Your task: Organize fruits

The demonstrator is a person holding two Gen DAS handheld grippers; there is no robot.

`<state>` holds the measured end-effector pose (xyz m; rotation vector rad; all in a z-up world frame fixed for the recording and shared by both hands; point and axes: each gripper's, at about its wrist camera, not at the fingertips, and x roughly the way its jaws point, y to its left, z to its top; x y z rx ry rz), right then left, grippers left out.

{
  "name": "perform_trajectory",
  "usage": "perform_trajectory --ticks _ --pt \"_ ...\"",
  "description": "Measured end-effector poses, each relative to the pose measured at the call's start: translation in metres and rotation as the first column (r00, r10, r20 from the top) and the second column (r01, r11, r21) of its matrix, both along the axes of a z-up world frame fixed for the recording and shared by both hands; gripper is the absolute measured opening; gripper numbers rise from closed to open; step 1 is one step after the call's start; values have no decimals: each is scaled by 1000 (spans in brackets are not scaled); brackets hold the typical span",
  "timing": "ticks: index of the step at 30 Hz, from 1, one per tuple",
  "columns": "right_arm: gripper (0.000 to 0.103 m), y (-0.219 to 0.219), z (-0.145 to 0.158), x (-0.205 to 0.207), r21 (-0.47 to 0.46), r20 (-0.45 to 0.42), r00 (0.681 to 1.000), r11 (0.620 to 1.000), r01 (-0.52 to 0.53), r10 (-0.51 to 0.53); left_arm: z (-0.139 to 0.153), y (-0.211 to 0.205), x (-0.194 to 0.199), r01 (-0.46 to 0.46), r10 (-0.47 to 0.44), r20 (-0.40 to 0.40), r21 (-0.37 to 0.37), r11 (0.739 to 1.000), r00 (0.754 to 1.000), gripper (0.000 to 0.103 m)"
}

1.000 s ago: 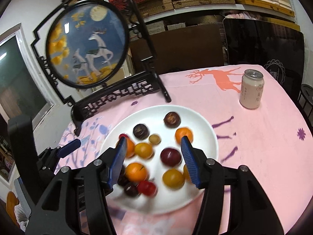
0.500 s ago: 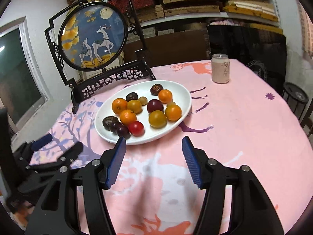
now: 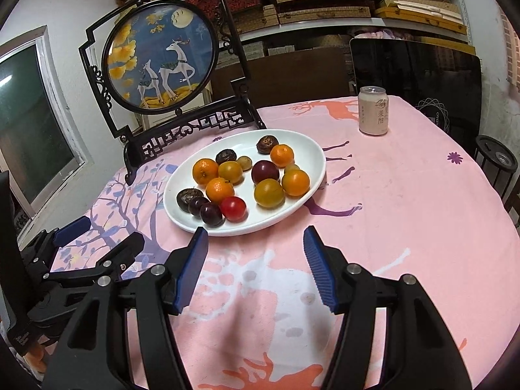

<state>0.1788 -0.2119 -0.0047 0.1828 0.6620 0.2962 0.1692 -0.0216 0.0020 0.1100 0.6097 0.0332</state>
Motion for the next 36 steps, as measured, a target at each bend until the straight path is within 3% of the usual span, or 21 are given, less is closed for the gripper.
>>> perform_trajectory --ticks 36 --pt "61 4 -1 -1 -13 -8 1000 1000 -9 9 4 -2 -4 15 -15 12 -5 1000 1000 101"
